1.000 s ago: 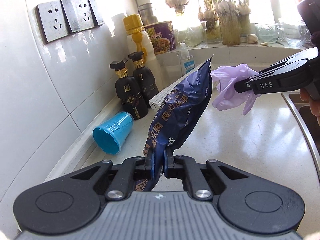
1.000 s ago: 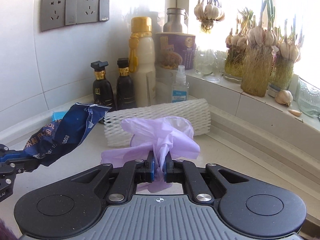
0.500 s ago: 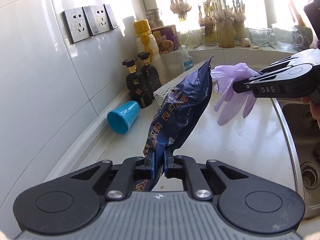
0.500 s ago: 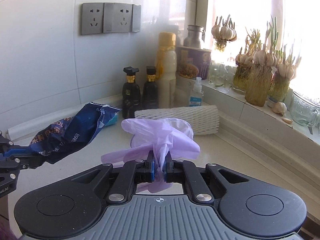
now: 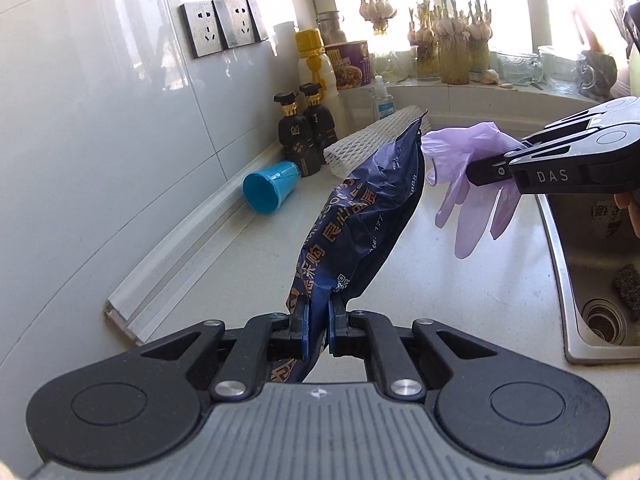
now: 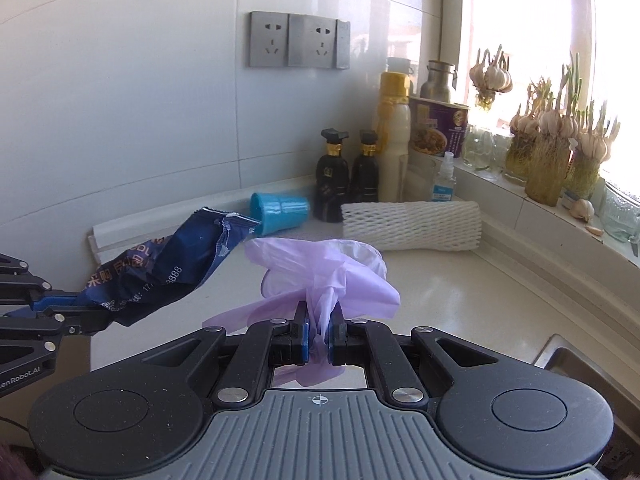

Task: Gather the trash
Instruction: 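Carry the blue wrapper and purple glove down over the cream trash bin, then open the left tool over the bin while the right tool releases the glove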

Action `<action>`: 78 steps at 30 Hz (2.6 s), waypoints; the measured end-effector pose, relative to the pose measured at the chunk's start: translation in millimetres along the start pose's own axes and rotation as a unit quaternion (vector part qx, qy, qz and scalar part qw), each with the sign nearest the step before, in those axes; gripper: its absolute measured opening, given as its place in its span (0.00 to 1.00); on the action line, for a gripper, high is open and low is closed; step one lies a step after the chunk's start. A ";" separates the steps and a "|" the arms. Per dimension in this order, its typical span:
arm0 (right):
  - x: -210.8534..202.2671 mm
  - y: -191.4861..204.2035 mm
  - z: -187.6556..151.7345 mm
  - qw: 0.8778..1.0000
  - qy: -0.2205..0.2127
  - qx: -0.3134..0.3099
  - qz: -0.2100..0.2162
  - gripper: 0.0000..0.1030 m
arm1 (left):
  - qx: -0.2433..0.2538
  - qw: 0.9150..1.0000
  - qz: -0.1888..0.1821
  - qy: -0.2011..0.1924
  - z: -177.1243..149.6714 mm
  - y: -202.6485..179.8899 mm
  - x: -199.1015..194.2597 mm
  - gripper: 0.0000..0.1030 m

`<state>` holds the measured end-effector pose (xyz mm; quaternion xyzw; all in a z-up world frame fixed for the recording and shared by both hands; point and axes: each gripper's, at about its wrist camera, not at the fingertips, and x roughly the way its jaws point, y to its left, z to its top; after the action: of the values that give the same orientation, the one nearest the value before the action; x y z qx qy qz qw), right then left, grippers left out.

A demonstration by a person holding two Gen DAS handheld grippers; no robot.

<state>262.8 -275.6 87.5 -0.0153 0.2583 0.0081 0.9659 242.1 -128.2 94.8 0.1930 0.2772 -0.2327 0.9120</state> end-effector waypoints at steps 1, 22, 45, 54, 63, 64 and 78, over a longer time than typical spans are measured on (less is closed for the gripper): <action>-3.4 5.1 -2.7 1.000 -0.001 -0.002 0.007 0.06 | -0.001 1.000 0.001 0.001 -5.0 0.8 -3.1 0.07; -36.9 142.3 -87.8 0.989 0.013 -0.057 0.134 0.06 | -0.129 0.990 0.026 0.053 -130.6 49.3 -47.7 0.07; 49.4 208.4 -253.1 0.971 0.157 -0.050 0.172 0.06 | -0.266 0.946 0.031 0.181 -293.9 51.8 2.8 0.08; 82.6 213.3 -300.2 0.964 0.197 -0.035 0.175 0.08 | -0.272 0.933 0.050 0.231 -328.7 40.9 48.4 0.08; 112.6 220.8 -320.4 0.957 0.236 -0.034 0.164 0.11 | -0.249 0.932 0.063 0.254 -337.9 40.6 78.3 0.09; 116.5 224.4 -319.3 0.957 0.238 -0.034 0.163 0.12 | -0.249 0.932 0.063 0.254 -337.6 41.5 79.7 0.09; 111.0 232.3 -307.1 0.953 0.246 -0.022 0.173 0.48 | -0.219 0.939 0.068 0.255 -330.4 22.9 75.4 0.25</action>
<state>200.3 -52.9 -239.9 0.0065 0.4866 0.1773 0.8554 172.6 25.5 -200.0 0.0603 0.5308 -0.0466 0.8441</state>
